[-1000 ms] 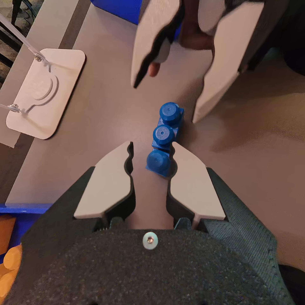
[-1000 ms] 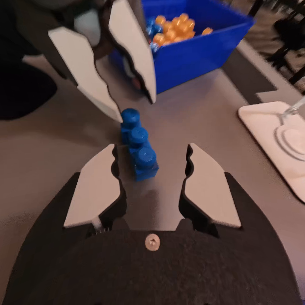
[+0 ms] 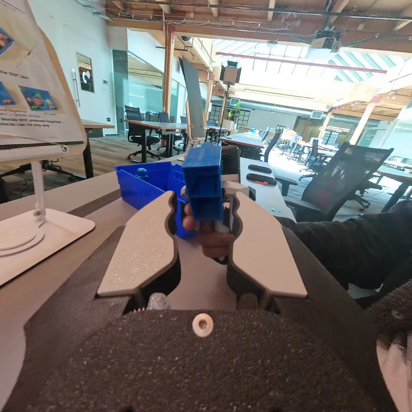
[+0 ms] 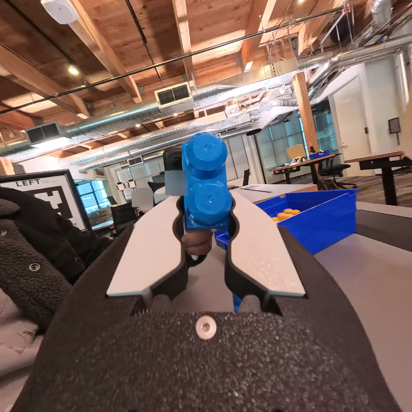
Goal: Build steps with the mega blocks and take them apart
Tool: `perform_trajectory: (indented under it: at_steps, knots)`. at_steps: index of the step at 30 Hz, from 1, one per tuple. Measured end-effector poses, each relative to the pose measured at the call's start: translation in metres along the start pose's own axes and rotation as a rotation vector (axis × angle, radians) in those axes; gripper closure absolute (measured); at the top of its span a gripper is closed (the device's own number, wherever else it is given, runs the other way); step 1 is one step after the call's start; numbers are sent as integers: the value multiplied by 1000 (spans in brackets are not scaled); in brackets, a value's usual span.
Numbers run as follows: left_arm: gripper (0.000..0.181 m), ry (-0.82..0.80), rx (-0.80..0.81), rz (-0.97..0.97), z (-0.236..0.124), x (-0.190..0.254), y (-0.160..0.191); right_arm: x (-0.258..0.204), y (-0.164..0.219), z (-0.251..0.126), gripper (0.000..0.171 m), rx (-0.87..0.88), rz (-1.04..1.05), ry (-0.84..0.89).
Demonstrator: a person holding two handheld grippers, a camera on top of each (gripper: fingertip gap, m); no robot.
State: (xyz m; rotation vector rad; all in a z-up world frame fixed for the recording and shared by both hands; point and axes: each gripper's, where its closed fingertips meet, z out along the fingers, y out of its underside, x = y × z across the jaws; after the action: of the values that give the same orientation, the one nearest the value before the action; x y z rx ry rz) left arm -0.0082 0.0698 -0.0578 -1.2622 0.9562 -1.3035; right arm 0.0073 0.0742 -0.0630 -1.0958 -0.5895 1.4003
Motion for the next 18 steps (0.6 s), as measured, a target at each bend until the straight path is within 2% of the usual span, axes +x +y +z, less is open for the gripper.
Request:
perform_trajectory:
  at_steps: [18]
  knots:
    - [144,27,46,-51,7,6,5,-10,25,14,134,-94,-16,-31]
